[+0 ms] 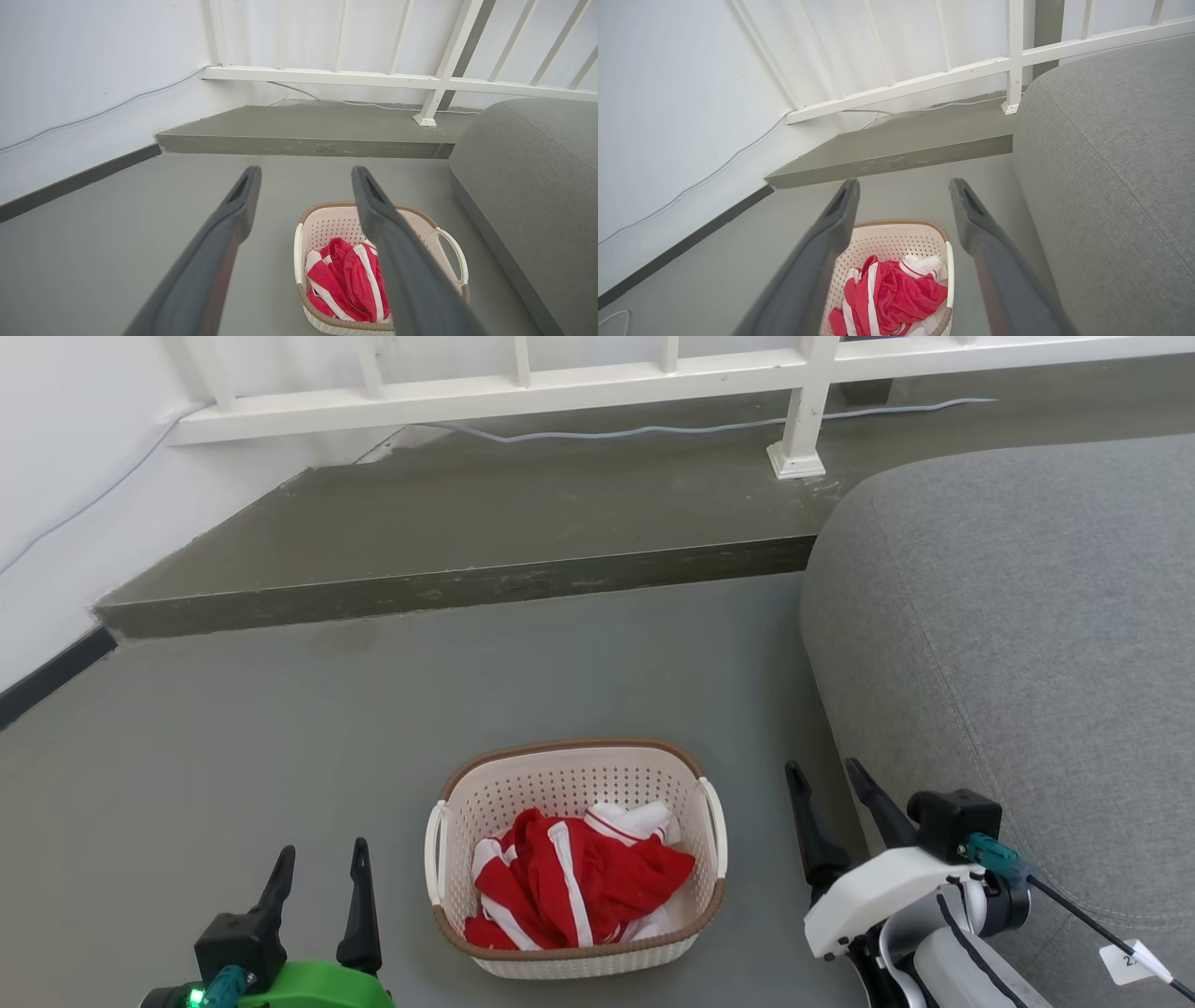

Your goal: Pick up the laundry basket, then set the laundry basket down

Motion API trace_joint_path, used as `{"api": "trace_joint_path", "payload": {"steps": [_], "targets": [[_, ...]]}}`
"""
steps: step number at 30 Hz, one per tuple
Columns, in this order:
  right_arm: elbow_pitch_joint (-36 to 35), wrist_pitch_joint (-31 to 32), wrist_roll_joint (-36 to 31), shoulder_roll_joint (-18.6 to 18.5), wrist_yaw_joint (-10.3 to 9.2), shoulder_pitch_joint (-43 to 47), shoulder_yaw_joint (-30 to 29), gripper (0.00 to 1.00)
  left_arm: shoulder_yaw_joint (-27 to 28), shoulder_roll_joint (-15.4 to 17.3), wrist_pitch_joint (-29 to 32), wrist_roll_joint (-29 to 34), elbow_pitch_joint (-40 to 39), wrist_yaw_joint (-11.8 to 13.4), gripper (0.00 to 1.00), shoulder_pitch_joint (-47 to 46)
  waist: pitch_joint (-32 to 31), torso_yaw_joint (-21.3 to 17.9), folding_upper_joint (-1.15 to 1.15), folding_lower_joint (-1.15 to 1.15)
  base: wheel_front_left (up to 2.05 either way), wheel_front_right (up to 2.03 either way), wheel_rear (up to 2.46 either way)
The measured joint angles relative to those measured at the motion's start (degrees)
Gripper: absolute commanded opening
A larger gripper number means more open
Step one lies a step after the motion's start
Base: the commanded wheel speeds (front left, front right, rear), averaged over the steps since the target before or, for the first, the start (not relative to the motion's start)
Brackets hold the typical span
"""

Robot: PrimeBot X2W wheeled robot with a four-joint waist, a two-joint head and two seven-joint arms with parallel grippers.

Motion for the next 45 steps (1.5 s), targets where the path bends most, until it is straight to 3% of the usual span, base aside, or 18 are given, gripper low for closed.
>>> {"api": "trace_joint_path", "payload": {"steps": [13,14,26,45], "targets": [[-1.26,0.00,-1.14,0.15,0.00,1.07,-1.03,1.00,0.57,-0.19,0.00,0.29,-1.21,0.00,1.00,0.81,0.41,0.17,0.00,0.00,0.00,0.00,0.00],[-1.30,0.00,-1.24,0.18,0.00,1.09,-1.09,0.00,0.64,-0.20,0.00,0.30,-1.26,0.00,0.00,0.81,0.44,0.19,0.00,0.00,0.00,0.00,0.00],[0.57,0.29,1.09,0.40,0.55,3.57,-1.91,0.00,0.54,-0.87,0.68,-1.92,1.11,-0.51,0.00,1.12,0.43,0.37,0.00,0.00,0.00,0.00,0.00],[-0.94,3.50,13.21,1.01,2.72,3.56,-6.88,0.00,3.12,-1.23,3.79,-15.95,1.08,-2.55,0.00,1.05,0.33,0.80,0.00,0.00,0.00,0.00,0.00]]}}
